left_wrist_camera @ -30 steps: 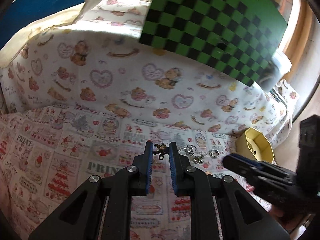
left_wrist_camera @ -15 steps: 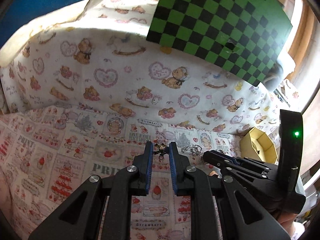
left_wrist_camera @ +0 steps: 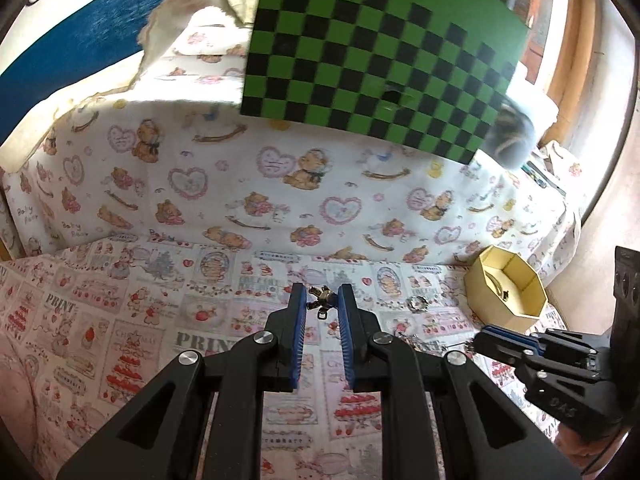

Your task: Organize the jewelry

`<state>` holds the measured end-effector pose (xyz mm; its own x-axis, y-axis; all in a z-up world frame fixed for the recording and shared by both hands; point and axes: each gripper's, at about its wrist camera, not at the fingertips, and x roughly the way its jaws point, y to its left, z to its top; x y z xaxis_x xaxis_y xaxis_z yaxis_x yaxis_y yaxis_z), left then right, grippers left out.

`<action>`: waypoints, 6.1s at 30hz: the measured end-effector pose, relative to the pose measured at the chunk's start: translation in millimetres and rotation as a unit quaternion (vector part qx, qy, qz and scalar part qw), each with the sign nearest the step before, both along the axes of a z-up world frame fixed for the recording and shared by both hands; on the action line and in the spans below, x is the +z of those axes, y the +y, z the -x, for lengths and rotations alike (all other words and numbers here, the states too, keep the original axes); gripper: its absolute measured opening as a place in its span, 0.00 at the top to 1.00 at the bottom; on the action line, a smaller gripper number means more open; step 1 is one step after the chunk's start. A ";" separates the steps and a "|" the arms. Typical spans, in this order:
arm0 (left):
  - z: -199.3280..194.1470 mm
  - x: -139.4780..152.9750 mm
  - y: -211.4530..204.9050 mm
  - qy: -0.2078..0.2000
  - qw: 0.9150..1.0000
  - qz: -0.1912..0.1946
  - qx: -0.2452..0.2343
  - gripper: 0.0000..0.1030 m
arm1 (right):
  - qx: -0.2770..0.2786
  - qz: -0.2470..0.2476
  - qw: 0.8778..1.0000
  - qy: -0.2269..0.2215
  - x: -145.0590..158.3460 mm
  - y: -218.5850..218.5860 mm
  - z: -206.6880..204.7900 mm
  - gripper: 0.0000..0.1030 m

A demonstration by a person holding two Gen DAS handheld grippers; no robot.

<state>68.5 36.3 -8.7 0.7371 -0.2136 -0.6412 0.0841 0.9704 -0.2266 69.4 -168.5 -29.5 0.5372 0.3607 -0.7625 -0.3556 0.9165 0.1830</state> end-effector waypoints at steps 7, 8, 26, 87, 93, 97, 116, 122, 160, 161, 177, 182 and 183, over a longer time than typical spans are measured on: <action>3.3 -0.6 -13.1 -0.002 1.000 -0.014 -0.012 0.86 | -0.037 -0.002 0.999 0.022 -8.1 -35.3 0.1 0.93; 3.6 -0.4 -14.2 -0.003 1.000 -0.016 -0.011 0.86 | -0.045 0.000 0.999 0.013 -8.3 -38.9 2.9 0.93; 3.2 -4.1 -26.3 0.012 0.999 0.001 -0.036 0.85 | 0.040 -0.169 0.983 -0.065 26.6 -67.9 37.5 0.93; 2.6 -6.7 -31.8 0.012 0.999 -0.015 -0.043 0.85 | 0.005 0.026 0.997 0.066 -28.3 -53.1 11.8 0.89; 2.7 -6.1 -32.0 0.010 0.999 -0.015 -0.045 0.85 | -0.009 -0.005 0.999 0.046 -19.9 -59.1 14.2 0.93; 3.9 -5.5 -33.4 0.010 0.999 -0.015 -0.046 0.85 | 0.002 -0.062 0.997 0.041 -7.4 -71.7 17.1 0.93; 3.5 -7.6 -37.0 0.013 0.999 -0.019 -0.049 0.85 | 0.011 -0.180 0.979 0.090 -3.8 -84.4 10.4 0.91; 3.7 -6.8 -37.3 0.011 0.998 -0.019 -0.052 0.85 | -0.026 -0.083 0.995 0.046 -4.5 -74.9 11.2 0.88; 3.7 -6.2 -37.5 0.011 0.998 -0.021 -0.054 0.85 | 0.048 -0.205 0.977 -0.031 28.7 -87.6 35.7 0.94; 3.9 -6.1 -37.6 0.011 0.998 -0.021 -0.054 0.85 | 0.053 -0.210 0.975 -0.043 32.9 -88.3 39.0 0.94; 11.5 -5.9 -55.9 0.003 0.996 -0.025 -0.082 0.85 | 0.058 -0.230 0.968 -0.085 49.4 -94.7 51.3 0.94; 17.9 -0.7 -61.3 -0.006 0.995 -0.021 -0.093 0.85 | 0.069 -0.238 0.963 -0.104 57.9 -96.7 58.7 0.94; 19.0 0.4 -62.8 -0.007 0.995 -0.020 -0.096 0.85 | 0.070 -0.239 0.962 -0.109 59.8 -97.2 60.3 0.94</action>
<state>49.5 -26.5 -8.3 0.6947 -0.3253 -0.6416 0.2717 0.9445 -0.1847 9.1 -265.7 30.3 0.5867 0.7224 -0.3659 -0.5473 0.6868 0.4784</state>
